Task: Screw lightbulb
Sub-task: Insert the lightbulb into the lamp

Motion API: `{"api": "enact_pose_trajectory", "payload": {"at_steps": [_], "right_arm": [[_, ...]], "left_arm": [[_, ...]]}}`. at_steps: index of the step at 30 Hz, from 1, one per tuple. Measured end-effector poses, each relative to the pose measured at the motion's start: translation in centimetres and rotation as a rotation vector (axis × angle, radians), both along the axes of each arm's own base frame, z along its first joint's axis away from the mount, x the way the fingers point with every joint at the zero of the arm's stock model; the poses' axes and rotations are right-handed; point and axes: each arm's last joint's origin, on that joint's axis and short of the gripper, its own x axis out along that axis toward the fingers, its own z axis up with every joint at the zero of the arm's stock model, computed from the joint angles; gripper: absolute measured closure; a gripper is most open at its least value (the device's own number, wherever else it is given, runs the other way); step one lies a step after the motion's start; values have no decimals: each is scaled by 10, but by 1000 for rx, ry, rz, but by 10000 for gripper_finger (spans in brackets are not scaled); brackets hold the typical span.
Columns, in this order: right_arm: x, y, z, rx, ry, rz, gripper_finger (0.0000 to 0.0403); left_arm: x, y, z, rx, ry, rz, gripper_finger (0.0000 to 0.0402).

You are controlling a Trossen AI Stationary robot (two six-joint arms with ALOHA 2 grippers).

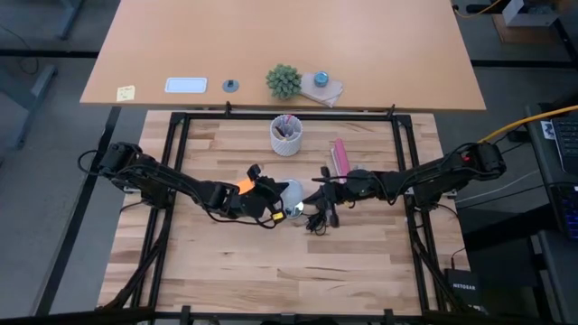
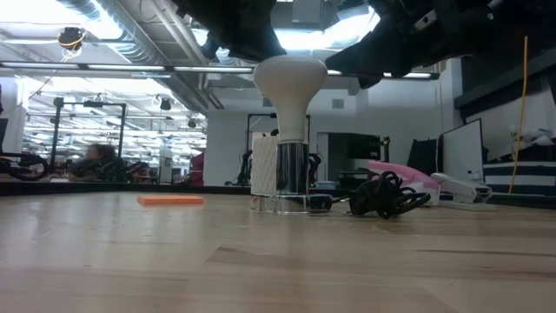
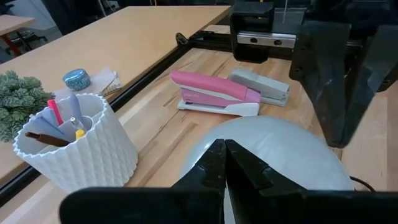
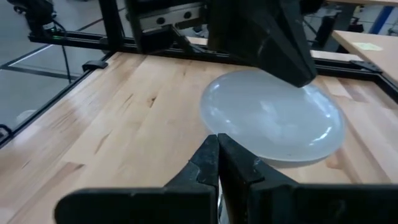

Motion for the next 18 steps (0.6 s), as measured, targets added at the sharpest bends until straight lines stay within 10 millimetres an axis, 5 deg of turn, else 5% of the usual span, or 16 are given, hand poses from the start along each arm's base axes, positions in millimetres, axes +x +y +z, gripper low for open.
{"api": "enact_pose_trajectory", "payload": {"at_steps": [18], "right_arm": [[-3,-5,25,-127,-198,-114,394]], "left_arm": [[0,-1,0,-11,1,-18,400]]}}
